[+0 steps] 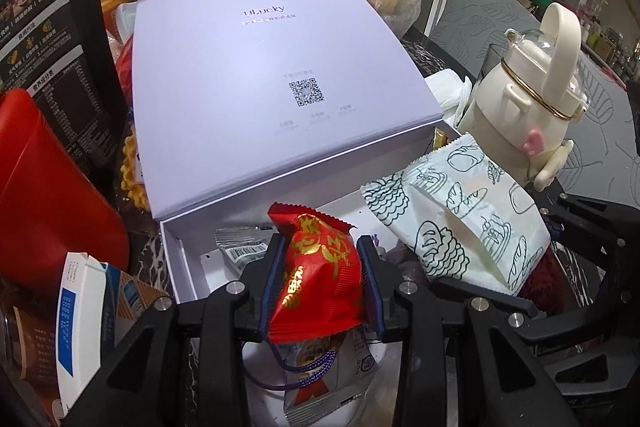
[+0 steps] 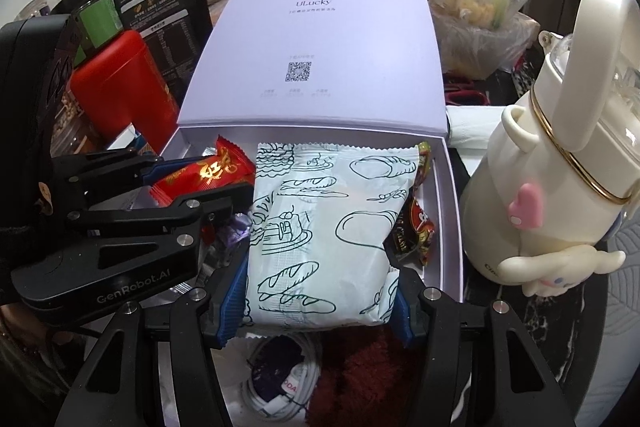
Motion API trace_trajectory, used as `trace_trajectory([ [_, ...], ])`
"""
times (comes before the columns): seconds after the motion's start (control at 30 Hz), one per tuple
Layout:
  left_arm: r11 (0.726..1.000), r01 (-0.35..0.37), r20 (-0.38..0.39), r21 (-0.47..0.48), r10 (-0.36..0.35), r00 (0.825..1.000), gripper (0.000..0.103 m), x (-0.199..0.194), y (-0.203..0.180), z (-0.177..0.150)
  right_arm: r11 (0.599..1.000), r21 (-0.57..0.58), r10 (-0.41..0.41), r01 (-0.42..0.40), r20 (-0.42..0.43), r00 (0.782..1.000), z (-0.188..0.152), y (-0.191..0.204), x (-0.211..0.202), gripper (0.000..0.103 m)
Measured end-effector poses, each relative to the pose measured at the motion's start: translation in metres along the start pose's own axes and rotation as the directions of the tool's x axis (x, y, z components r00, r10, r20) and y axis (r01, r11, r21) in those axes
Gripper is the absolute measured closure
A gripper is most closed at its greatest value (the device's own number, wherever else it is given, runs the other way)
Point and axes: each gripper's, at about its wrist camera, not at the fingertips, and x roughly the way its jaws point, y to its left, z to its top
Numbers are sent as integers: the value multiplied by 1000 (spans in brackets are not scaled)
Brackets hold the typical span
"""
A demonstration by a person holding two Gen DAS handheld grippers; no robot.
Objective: Organize soft objects
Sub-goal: 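Carry the red packet and printed pouch over the gift box and lower them, then open both tools to release the packet and pouch into the box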
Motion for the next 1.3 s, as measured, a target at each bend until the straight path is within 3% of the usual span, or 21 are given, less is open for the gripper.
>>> trace_trajectory([
  [0.3,999,-30,-54,-16,29,998,67,8,6,1,1000,25,18,-17,-27,999,1,-7,-1,40],
  [0.4,1000,-18,-83,-25,16,996,67,13,8,1,1000,25,-7,7,-9,1000,1,-10,-7,36],
  [0.73,998,-70,-108,10,70,992,65,22,-9,7,998,6,-65,65,19,998,-1,-10,-20,36],
  [0.8,997,-81,-110,21,83,990,63,22,-13,7,997,2,-81,81,26,996,-1,-9,-23,36],
  [0.87,993,-112,-105,28,115,988,51,19,-16,6,996,7,-90,90,36,995,-4,-9,-26,36],
  [0.93,990,-139,-98,24,141,985,48,19,-19,6,996,14,-86,85,34,996,-7,-8,-26,36],
  [1.3,992,-123,-77,-29,121,990,46,-6,-14,-1,991,44,-129,127,40,991,-17,-5,-41,36],
])
